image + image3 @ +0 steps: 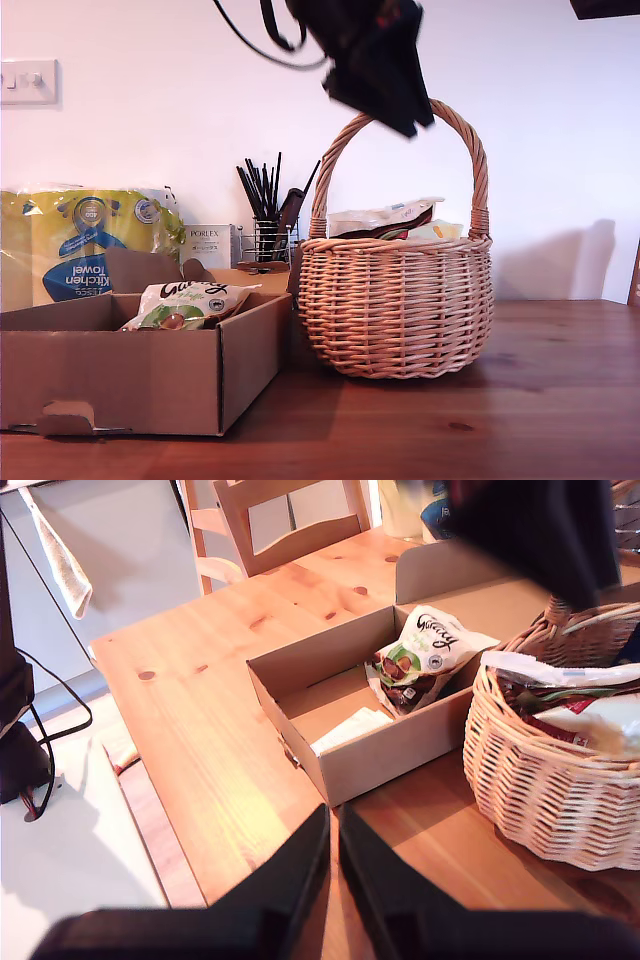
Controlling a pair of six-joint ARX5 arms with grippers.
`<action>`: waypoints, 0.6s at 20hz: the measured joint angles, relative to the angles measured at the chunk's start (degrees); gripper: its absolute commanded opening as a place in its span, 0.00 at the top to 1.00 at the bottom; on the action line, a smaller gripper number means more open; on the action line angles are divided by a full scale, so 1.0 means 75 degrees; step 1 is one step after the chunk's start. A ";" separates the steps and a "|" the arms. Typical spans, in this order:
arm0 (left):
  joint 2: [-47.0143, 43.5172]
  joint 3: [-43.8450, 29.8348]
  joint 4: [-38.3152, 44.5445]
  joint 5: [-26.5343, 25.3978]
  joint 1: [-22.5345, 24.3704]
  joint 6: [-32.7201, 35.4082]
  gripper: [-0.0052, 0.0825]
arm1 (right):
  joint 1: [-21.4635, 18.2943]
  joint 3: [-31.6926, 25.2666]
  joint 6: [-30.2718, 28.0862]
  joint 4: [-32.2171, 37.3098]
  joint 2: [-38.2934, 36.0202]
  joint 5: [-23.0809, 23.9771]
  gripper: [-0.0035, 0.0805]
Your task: Move the bags of Easter eggs from the cardboard box on the left into the woven basket on the right side.
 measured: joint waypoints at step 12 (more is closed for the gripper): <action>-0.2107 -0.2503 0.1422 -0.0181 0.1687 -0.0382 0.96 | 0.0000 0.0000 -0.0216 -0.0003 0.0000 0.0423 0.97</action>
